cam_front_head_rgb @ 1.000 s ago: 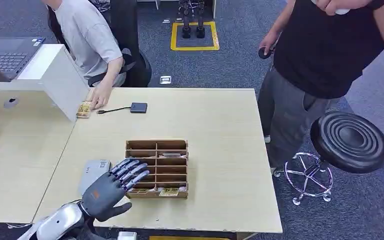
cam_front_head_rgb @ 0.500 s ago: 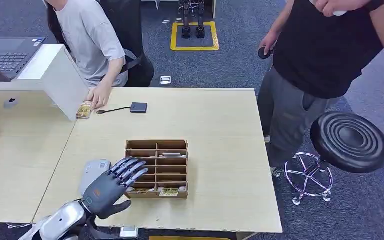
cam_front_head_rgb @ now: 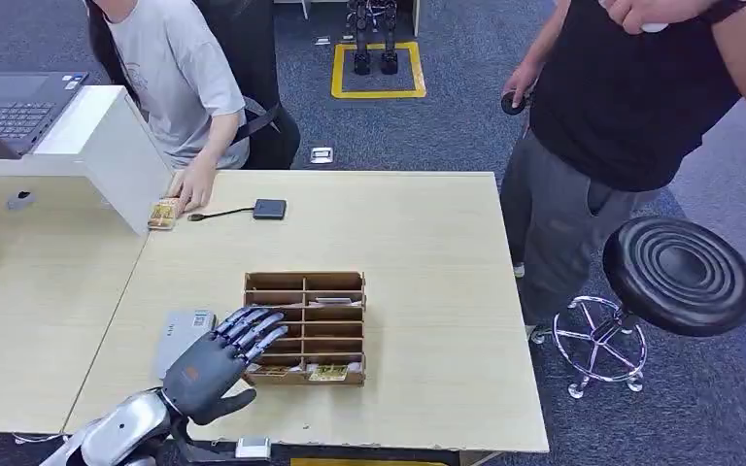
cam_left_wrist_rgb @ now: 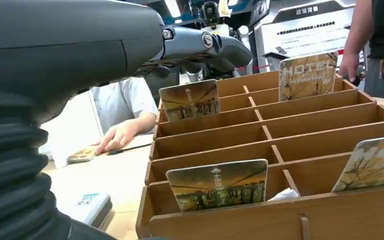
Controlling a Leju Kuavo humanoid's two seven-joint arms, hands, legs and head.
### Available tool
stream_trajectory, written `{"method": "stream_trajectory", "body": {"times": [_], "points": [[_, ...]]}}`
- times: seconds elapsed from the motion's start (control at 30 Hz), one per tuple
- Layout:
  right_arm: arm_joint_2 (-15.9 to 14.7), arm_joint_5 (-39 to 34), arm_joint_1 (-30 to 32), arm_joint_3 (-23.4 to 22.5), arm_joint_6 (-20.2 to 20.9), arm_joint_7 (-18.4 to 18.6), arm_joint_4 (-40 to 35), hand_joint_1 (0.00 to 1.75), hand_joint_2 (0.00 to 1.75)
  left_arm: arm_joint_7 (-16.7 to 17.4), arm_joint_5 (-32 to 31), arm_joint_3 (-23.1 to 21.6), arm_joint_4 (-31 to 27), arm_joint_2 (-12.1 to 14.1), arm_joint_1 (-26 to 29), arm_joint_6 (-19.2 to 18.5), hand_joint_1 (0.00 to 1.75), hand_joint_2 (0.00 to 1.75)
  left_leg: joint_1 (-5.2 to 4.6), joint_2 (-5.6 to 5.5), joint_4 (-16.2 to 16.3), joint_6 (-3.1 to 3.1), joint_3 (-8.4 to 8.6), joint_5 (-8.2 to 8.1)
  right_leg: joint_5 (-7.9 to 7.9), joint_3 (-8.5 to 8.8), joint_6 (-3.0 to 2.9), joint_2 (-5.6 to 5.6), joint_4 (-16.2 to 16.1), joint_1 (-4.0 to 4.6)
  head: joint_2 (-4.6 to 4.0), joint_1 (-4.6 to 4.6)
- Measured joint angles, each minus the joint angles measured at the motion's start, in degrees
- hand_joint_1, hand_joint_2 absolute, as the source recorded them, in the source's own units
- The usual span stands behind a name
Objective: Pass the card to the sensor for recognition and then transmit it.
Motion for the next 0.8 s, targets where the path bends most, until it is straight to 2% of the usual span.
{"method": "stream_trajectory", "body": {"times": [0.27,0.4,0.8], "points": [[0.0,0.0,0.0,0.0,0.0,0.1,0.0,0.0,1.75,0.0,0.5,0.0,0.1,-0.1,0.0,-0.1,0.0,1.75,0.0,0.0,0.0,0.0,0.0,0.0,0.0,0.0,0.0,0.0,0.0,0.0,0.0,0.0],[0.0,0.0,0.0,0.0,0.0,0.2,0.0,0.0,1.75,-0.2,0.9,-1.0,0.6,-1.5,0.1,-0.7,0.0,1.75,0.0,0.0,0.0,0.0,0.0,0.0,0.0,0.0,0.0,0.0,0.0,0.0,0.0,0.02],[0.0,0.0,0.0,0.0,0.0,0.2,0.1,0.0,1.75,-0.2,1.0,-1.5,1.3,-2.3,0.0,-0.7,0.0,1.75,0.0,0.0,0.0,0.0,0.0,0.0,0.0,0.0,0.0,0.0,0.0,0.0,0.0,0.0]]}}
